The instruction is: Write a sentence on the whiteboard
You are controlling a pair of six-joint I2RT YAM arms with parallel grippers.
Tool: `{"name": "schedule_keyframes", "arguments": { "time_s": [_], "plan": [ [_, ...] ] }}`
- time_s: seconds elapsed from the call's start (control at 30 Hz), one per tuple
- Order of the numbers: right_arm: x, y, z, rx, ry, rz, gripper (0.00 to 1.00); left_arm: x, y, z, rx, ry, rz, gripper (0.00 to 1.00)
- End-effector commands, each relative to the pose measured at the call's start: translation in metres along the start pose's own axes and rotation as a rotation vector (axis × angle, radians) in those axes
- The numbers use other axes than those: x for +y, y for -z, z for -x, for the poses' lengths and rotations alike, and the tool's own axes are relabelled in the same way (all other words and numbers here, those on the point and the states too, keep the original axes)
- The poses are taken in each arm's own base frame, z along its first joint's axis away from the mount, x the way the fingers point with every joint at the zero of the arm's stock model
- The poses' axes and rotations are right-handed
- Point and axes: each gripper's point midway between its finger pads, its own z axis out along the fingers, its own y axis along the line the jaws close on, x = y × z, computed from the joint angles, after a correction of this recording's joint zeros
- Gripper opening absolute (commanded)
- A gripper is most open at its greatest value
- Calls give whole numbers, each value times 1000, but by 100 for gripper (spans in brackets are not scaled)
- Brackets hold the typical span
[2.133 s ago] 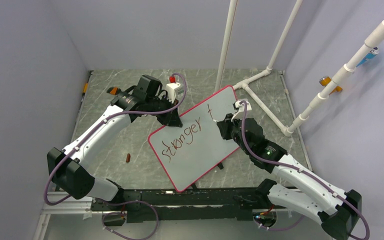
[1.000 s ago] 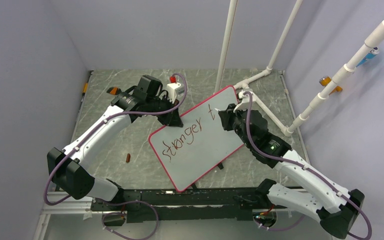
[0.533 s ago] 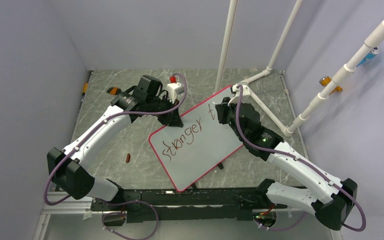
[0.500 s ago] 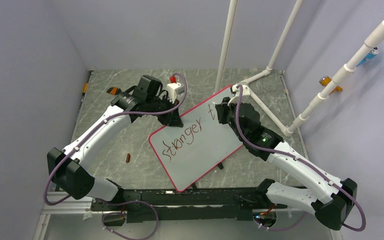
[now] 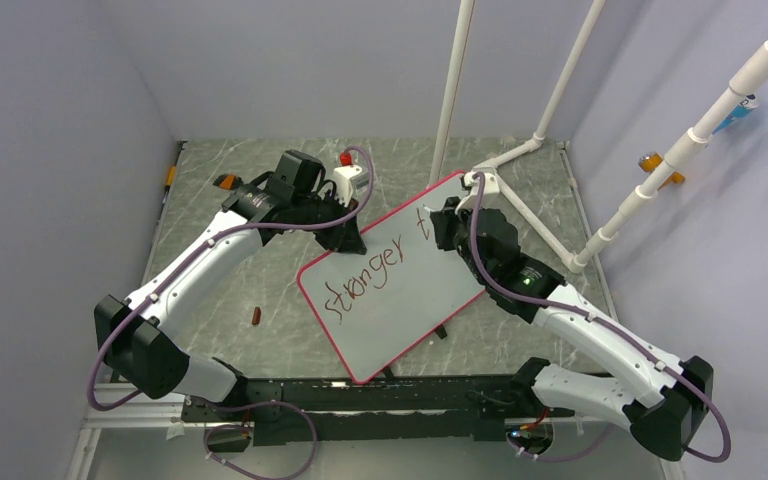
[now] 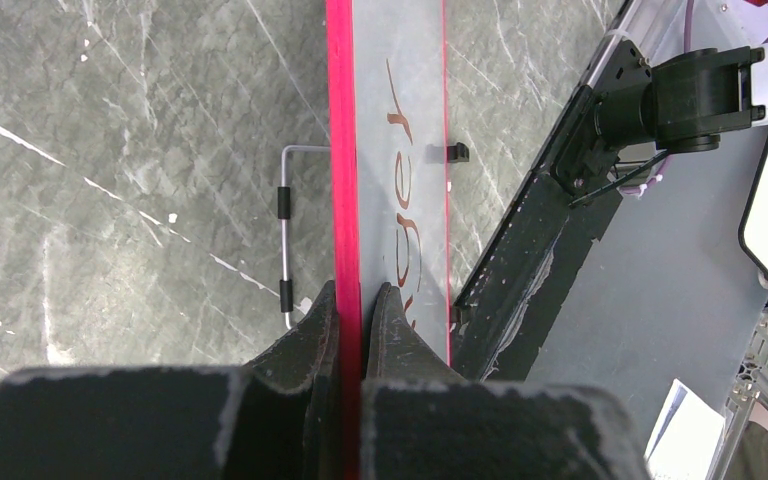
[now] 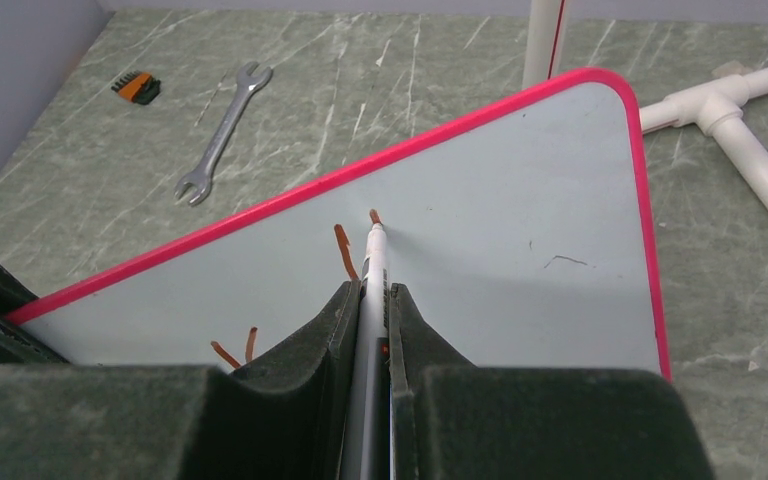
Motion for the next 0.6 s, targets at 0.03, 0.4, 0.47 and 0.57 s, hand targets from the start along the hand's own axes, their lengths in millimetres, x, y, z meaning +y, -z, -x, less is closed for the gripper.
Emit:
{"name": "schedule_keyframes", "arguments": {
  "time_s": [0.03,0.4,0.47,0.57],
  "plan": [
    [-3,4,-10,17,-26,1,0,37,7,20,-58,-233,190,0],
    [-16,15,-60,122,-31,-5,0,38,7,20,-58,-235,192,0],
    [-19,18,-69,140,-36,-8,0,38,7,20,-58,-234,191,0],
    [-21,21,-74,147,-43,-8,0,38,7,20,-58,-232,190,0]
  ]
}}
